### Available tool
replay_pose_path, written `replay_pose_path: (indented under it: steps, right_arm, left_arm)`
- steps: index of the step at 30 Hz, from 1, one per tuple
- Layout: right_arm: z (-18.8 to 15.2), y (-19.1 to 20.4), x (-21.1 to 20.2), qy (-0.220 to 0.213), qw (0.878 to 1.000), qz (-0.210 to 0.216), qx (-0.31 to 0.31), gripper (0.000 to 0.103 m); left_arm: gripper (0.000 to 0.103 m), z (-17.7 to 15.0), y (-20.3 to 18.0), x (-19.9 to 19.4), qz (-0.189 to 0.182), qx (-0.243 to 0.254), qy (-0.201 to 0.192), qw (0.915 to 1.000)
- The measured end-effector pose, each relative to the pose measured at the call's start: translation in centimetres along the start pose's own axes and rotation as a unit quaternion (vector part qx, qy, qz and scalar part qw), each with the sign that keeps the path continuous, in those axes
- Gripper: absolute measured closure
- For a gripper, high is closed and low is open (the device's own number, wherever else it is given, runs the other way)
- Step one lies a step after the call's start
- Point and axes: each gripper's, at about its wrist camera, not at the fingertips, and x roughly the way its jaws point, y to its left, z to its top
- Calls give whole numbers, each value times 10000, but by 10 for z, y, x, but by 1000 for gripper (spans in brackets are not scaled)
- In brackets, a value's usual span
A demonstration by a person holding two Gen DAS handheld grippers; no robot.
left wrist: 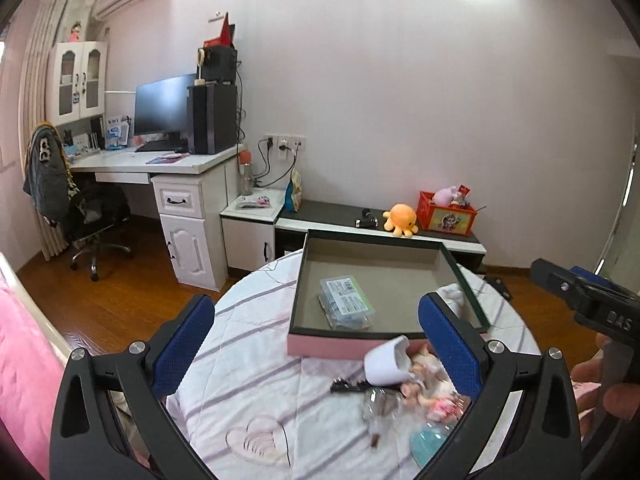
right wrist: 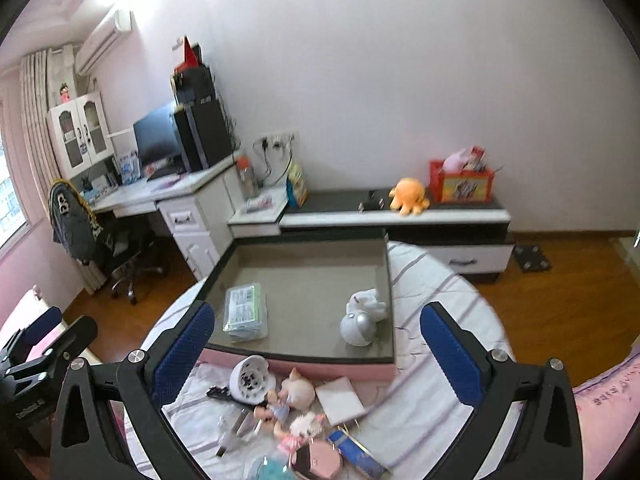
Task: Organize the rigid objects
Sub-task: 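Withdraw both tools back over the table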
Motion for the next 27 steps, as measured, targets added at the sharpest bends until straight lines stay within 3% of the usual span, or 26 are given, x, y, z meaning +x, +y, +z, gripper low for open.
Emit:
replay_pose_path:
  steps: [11, 14, 19, 27]
  right_arm:
    - [-42, 5, -113, -599, 9981, -140, -93, 0]
    - [-60, -1, -134, -686, 9976, -119, 19, 0]
    - [-86, -10, -146, -531, 9983, -219, 129, 0]
    - [-95, -5, -153, -496, 9987, -134, 32, 0]
  left_arm:
    - [0, -31, -12, -78, -91, -76, -129, 9998]
    - [0, -44, -17, -99, 45, 24, -217, 9998]
    - [0, -55, -24, -115, 44, 99, -216, 9997]
    - [0, -57, -29, -127, 31, 124, -248, 9996]
